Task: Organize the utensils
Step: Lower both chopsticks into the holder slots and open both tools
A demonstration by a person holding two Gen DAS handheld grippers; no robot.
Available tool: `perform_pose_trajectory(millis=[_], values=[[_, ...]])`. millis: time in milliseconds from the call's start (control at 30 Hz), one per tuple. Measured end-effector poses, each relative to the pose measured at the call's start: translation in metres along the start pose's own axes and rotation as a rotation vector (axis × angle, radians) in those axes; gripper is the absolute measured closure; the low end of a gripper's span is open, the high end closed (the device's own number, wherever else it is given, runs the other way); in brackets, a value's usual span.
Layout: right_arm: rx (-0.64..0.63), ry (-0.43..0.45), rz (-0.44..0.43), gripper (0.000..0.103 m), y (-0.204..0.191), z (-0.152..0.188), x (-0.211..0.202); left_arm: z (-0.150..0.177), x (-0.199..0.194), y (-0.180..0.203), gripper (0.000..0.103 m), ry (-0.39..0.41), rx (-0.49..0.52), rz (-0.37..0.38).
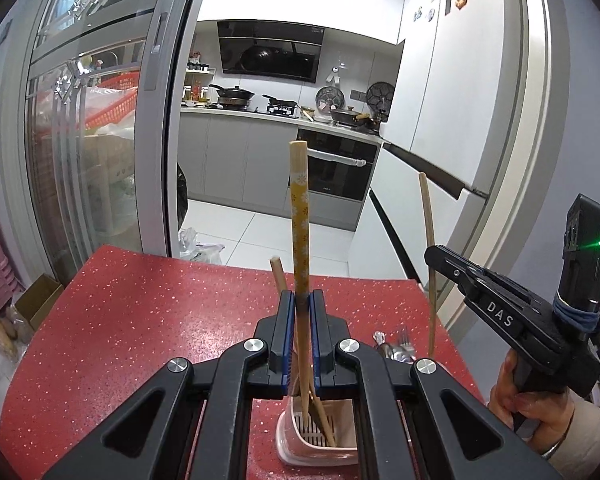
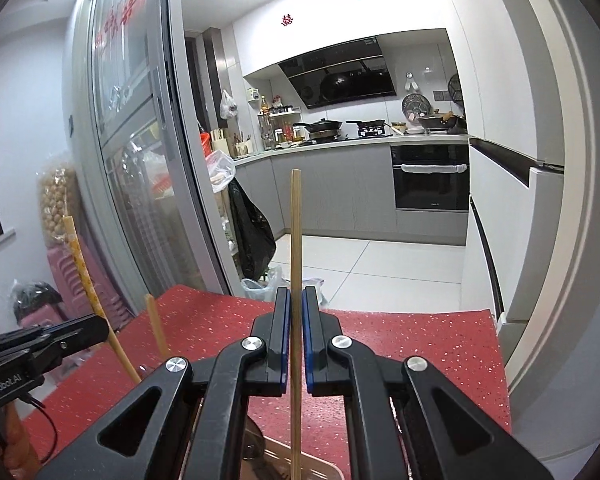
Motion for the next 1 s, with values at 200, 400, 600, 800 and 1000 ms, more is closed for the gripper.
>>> perform_pose_trajectory(millis=[200,400,600,800,1000], values=[[-0.015,0.008,0.007,0.097,0.003,0.011,0.007,0.010,0.006,0.004,0.071,0.005,0.014,-0.008],[-0.048,-0.003,0.005,0.097,0.000,0.031,0.007,0.025,0.015,0.008,0.071,-0.015,0.050,-0.038],[-0.052,-0.027,0.007,0.097,0.000,0.046,-0.004,0.036,0.018,0.008,0.071,-0.027,0.072,-0.070],[-0.010,-0.073,-0.003,0.097,0.004,0.054,-0.010,0.045,0.019,0.006,0.071,-0.051,0.067,-0.081],[0.011,-0.117,-0.016,0.096,0.004,0.057,-0.012,0.047,0.013,0.002,0.071,-0.059,0.040,-0.080]])
Point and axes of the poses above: each gripper's, at about its wrist camera, not at the fingertips, and x roughly the way its jaws point, y to its right, z to its underside, the point moved 9 cm from there along x, roughly the way its jaws point, and after that the axes turned 3 degrees about z, right-handed, at the moved point
